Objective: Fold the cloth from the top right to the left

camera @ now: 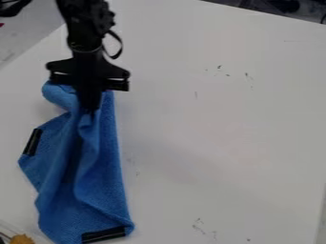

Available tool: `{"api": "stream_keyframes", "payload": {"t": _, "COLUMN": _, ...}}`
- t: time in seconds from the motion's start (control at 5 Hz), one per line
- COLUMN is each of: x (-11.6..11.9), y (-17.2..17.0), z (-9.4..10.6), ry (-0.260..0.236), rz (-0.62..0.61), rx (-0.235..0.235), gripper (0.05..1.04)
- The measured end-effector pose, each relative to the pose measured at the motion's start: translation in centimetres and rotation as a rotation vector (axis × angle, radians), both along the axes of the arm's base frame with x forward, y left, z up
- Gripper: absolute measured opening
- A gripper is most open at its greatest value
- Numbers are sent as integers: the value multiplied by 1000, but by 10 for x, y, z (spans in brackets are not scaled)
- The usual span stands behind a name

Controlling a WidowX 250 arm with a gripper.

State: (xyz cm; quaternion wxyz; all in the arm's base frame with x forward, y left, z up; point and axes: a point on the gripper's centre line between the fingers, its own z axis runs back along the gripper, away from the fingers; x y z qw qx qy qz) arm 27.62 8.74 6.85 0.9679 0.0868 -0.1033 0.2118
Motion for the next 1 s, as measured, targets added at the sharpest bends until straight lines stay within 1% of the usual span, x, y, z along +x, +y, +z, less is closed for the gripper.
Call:
{"api": "stream_keyframes", "payload": {"t": 0.2, "x": 11, "y": -20, "z": -9, "ry": 2, "rz": -11, "rx": -44, "gripper": 61}}
{"api": "stream_keyframes", "payload": {"t": 0.4, "x": 27, "y": -39, "z": -20, "ry": -23, "rz": -17, "rx": -96, "gripper": 61}}
{"api": "stream_keyframes", "payload": {"t": 0.8, "x": 46, "y": -69, "z": -39, "ry": -67, "rz": 34, "rx": -191, "gripper": 61}}
{"api": "stream_keyframes", "payload": {"t": 1.0, "x": 55, "y": -80, "z": -39, "ry": -80, "rz": 60, "rx": -204, "gripper": 59}}
